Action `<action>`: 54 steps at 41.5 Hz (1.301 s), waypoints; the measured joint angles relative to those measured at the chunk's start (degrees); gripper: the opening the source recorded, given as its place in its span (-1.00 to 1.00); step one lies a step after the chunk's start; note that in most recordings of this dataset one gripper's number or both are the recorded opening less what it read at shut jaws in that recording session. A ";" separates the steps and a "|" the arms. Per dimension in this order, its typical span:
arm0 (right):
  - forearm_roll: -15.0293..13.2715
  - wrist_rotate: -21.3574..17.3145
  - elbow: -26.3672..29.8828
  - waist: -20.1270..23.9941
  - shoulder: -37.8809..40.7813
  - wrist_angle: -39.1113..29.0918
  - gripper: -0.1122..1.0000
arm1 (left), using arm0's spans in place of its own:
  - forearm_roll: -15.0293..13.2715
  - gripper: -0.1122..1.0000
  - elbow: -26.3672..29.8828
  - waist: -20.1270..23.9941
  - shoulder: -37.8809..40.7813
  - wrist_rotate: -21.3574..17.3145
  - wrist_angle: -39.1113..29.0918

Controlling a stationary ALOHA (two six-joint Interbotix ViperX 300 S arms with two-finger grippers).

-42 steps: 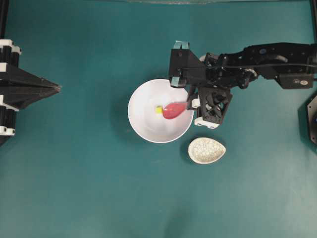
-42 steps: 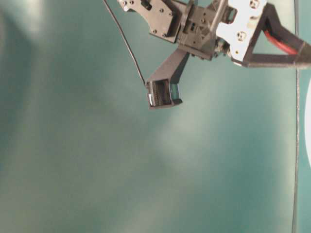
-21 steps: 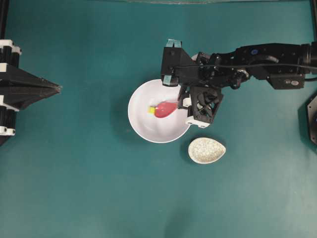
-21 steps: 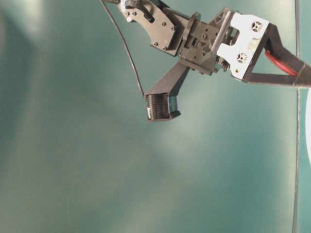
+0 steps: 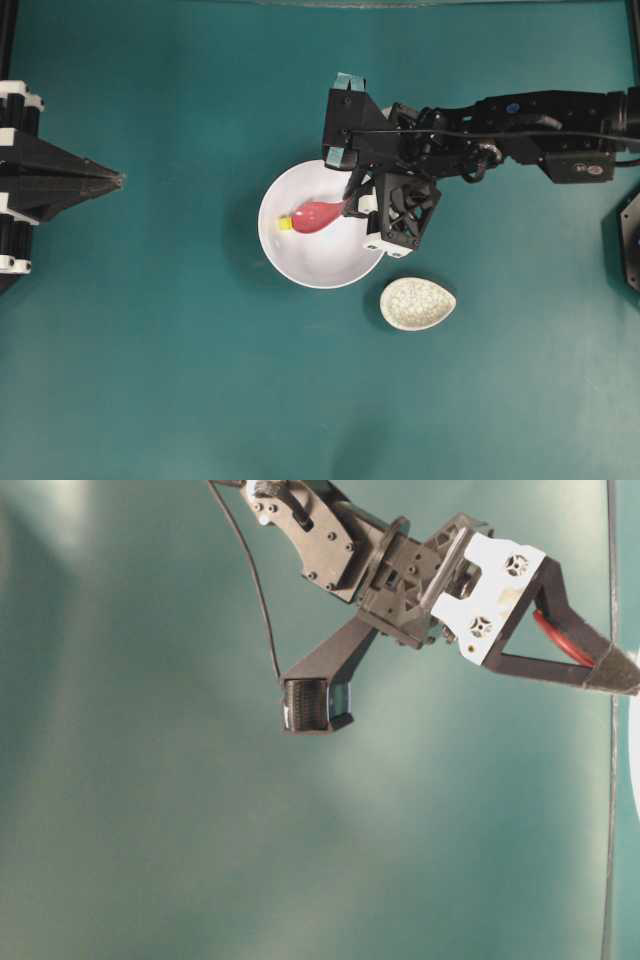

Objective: Scoop the yellow hexagonal prism block from the bowl with a spoon using the right arm.
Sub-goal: 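Lower the spoon bowl into the white bowl beside the yellow block, then push the spoon under the yellow block toward the bowl's left side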

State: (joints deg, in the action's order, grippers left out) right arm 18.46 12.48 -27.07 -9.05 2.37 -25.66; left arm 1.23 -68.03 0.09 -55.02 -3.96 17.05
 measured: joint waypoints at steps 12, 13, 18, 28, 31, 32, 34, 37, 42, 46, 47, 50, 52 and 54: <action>0.97 -0.09 0.00 0.53 0.00 0.09 -0.37 | 0.00 -0.81 0.00 0.09 0.00 0.00 0.09; 0.97 0.00 0.00 0.70 0.00 0.09 -0.37 | 0.00 -0.81 0.00 0.09 0.00 0.00 0.00; 1.14 -0.09 0.00 1.32 0.00 0.26 -0.37 | 0.00 -0.81 0.00 0.00 0.00 0.00 0.00; 1.23 -0.09 0.00 1.85 0.00 1.85 -0.37 | 0.00 -0.81 0.00 0.09 0.00 0.00 0.00; 1.23 -0.09 0.00 1.76 -0.09 2.29 -0.37 | 0.00 -0.81 0.00 0.09 0.00 0.00 -0.18; 1.23 -0.09 0.00 1.85 0.00 2.46 -0.37 | 0.00 -0.81 0.00 0.09 0.00 0.00 -0.18; 1.23 -0.09 0.00 1.85 0.00 2.81 -0.37 | 0.00 -0.81 0.00 0.00 0.00 0.00 -0.35; 1.14 -0.09 0.00 1.85 -0.09 3.25 -0.37 | 0.00 -0.81 0.00 0.09 0.00 0.00 -0.53; 1.23 -0.09 0.00 1.85 0.00 3.96 -0.37 | 0.00 -0.81 0.00 0.09 0.00 0.00 -0.70; 1.23 -0.09 0.00 1.76 0.00 4.31 -0.37 | 0.00 -0.81 0.00 0.09 0.00 0.00 -0.70; 1.23 -0.09 0.00 1.85 0.00 4.39 -0.37 | 0.00 -0.81 0.00 0.09 0.00 0.00 -0.79; 1.23 -0.09 0.00 1.85 0.00 4.48 -0.37 | 0.00 -0.81 0.00 0.00 0.00 0.00 -0.79; 1.23 -0.09 0.00 1.76 0.00 4.75 -0.37 | 0.00 -0.81 0.00 0.09 0.00 0.00 -0.70; 1.23 -0.09 0.00 1.85 -0.09 5.10 -0.37 | 0.00 -0.81 0.00 0.09 0.00 0.00 -0.79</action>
State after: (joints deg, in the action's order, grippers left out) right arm 19.69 12.39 -27.07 -7.21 2.29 -20.57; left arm 1.23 -68.03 0.18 -55.02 -3.96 16.26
